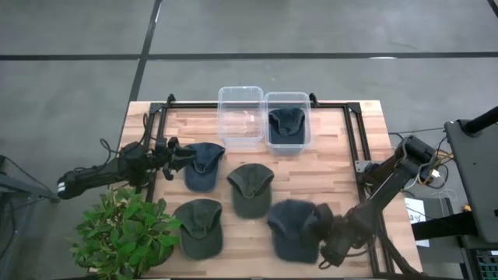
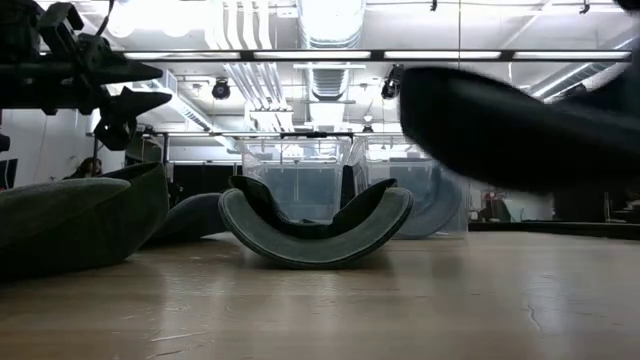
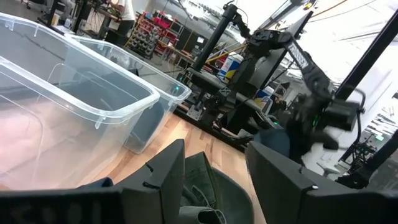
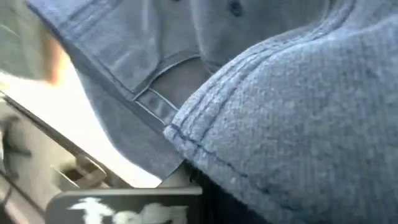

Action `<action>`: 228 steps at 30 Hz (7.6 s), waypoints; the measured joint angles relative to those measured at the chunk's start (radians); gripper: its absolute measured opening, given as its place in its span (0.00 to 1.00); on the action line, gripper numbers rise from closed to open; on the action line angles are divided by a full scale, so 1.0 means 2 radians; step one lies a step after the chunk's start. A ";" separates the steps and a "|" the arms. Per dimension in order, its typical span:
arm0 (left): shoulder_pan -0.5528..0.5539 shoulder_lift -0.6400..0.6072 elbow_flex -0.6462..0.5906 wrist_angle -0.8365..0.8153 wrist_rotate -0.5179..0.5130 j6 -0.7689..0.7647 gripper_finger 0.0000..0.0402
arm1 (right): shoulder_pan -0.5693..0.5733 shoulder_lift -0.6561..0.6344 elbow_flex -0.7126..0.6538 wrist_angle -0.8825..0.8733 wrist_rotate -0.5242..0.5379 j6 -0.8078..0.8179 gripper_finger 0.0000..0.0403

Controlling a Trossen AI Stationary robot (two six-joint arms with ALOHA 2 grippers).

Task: Pick & Place hat
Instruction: Put the bottom blue cap into the right transparent bin

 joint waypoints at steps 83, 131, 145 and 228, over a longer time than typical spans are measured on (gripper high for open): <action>0.000 0.000 0.001 0.000 -0.066 -0.037 0.42 | -0.560 -0.282 0.031 -0.034 -0.310 -0.469 0.02; 0.000 0.000 0.001 0.000 -0.066 -0.037 0.42 | -0.854 -0.008 0.158 -0.090 -0.421 -0.780 0.02; 0.000 0.000 0.001 0.000 -0.066 -0.037 0.42 | -0.854 0.006 0.154 -0.089 -0.422 -0.790 0.06; 0.000 0.000 0.001 0.000 -0.066 -0.064 0.42 | -0.829 0.068 0.154 -0.110 -0.257 -0.901 0.09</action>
